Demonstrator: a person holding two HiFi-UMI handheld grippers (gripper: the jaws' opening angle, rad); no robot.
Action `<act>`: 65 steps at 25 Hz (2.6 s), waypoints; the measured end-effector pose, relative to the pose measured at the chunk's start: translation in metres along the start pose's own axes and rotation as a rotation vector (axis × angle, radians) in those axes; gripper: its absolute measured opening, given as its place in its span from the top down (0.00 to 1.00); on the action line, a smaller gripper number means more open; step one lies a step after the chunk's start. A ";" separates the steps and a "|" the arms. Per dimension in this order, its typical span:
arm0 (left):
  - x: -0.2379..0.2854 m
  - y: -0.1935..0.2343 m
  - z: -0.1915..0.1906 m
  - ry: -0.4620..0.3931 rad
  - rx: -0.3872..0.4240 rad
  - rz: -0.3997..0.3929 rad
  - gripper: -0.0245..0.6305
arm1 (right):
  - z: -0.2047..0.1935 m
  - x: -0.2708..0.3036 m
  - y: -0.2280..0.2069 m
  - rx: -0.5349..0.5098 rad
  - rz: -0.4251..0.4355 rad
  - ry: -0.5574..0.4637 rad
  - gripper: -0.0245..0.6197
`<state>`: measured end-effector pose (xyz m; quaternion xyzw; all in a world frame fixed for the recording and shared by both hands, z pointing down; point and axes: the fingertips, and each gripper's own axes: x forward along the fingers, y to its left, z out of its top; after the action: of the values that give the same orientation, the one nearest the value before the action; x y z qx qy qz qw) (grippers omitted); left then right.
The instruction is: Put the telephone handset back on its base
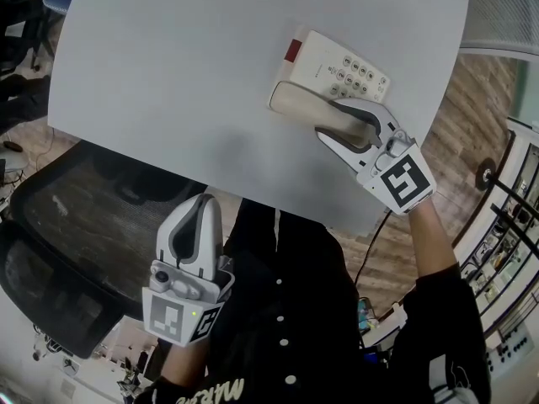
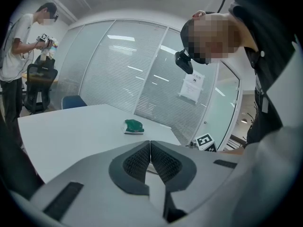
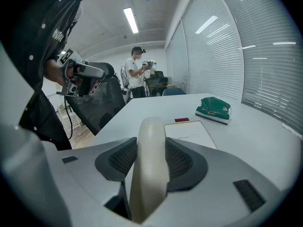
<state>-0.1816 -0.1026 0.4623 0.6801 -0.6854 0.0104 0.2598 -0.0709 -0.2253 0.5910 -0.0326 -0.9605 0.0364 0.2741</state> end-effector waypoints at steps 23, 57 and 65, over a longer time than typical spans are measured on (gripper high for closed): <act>0.002 -0.018 0.041 -0.064 0.081 -0.088 0.94 | 0.031 -0.038 0.010 -0.073 -0.105 0.046 0.53; 0.004 -0.070 0.169 -0.357 0.254 -0.236 0.94 | 0.157 -0.298 0.006 0.194 -0.923 -0.434 0.92; 0.003 -0.072 0.197 -0.427 0.277 -0.228 0.94 | 0.153 -0.345 0.009 0.221 -1.068 -0.515 0.92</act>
<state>-0.1809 -0.1827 0.2688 0.7686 -0.6359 -0.0690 0.0134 0.1407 -0.2529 0.2795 0.4930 -0.8699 0.0002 0.0146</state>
